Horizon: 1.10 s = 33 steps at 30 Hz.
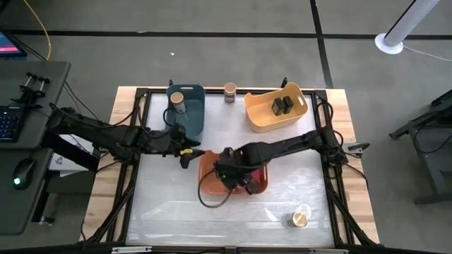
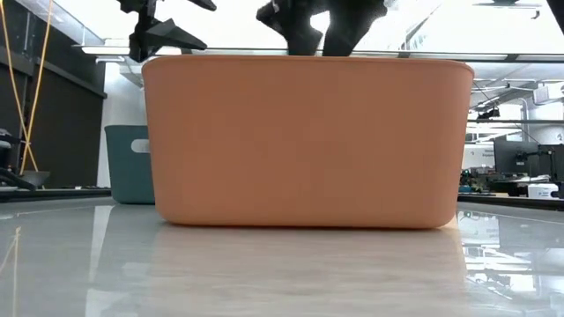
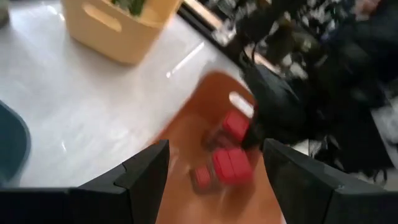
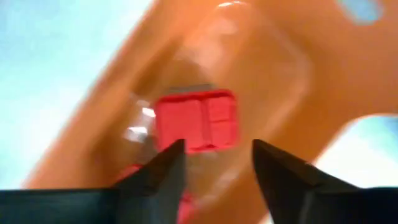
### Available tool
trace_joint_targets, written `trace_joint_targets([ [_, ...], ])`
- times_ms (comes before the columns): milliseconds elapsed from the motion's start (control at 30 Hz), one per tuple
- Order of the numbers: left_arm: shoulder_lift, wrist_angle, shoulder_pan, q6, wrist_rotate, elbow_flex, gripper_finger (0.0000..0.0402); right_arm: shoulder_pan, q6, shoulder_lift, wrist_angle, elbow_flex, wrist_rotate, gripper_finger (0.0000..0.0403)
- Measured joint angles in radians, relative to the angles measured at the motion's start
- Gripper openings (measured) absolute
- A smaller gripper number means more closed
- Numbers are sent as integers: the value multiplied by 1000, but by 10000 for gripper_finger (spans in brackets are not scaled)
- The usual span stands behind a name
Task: Sort spices by type
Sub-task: Put the red seasoning can into the orange bin
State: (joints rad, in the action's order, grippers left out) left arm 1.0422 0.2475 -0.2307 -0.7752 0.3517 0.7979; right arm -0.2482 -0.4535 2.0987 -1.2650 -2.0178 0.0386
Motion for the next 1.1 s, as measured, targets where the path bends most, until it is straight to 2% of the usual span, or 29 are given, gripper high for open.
trace_joint_targets([
  [100,4,56,-28,-15,-3,0,245,31,102,0,27,21,-163,95],
  [167,10,77,-48,-32,-2,0,245,47,143,-1,96,56,-231,32],
  [200,17,82,-61,-36,2,0,245,53,166,0,127,70,-260,17],
  [333,62,62,-119,-57,39,0,245,60,256,0,316,116,-282,10],
  [433,106,54,-152,-92,76,0,245,59,312,0,407,138,-240,3],
  [667,170,29,-185,-140,86,0,245,58,375,0,367,197,-190,1],
  [867,146,-21,-189,-102,119,0,245,56,402,-3,417,267,-156,1],
  [1100,106,-9,-181,-86,166,0,245,55,416,-2,418,272,-103,0],
])
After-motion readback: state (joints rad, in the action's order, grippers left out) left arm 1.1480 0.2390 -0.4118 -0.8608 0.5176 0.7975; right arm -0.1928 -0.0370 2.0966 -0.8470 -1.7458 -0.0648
